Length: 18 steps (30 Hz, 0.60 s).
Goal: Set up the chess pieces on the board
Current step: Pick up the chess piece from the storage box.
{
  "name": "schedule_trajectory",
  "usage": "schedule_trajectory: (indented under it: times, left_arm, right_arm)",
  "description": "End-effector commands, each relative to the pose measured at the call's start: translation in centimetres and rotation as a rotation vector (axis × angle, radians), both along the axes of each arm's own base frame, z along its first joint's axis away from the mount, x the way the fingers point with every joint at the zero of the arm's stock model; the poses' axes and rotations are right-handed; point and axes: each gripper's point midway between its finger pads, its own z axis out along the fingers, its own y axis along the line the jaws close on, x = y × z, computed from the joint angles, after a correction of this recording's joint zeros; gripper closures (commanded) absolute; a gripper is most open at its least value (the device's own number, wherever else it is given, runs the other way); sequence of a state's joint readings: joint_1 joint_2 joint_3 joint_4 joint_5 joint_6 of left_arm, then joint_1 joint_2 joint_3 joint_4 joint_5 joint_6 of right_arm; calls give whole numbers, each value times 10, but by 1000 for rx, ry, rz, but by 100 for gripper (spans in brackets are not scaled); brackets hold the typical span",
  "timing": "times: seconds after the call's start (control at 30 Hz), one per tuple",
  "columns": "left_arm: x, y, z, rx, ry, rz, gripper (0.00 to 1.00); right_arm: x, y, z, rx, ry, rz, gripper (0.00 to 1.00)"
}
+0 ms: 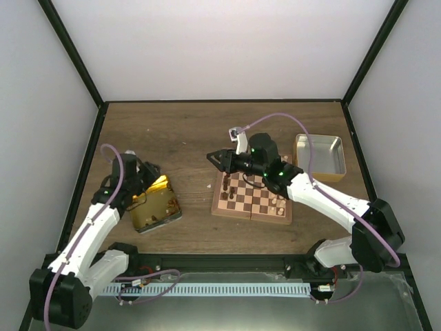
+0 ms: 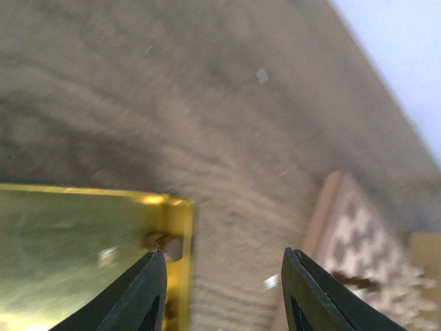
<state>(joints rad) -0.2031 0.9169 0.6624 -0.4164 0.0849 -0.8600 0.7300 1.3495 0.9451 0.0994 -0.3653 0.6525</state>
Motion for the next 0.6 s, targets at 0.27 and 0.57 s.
schedule_trajectory:
  times: [0.27, 0.57]
  left_arm:
    - [-21, -3, -112, 128, 268, -141, 60]
    - [-8, -13, -104, 100, 212, -180, 61]
  right_arm:
    - [5, 4, -14, -32, 63, -33, 61]
    - [8, 1, -16, -53, 64, -52, 62]
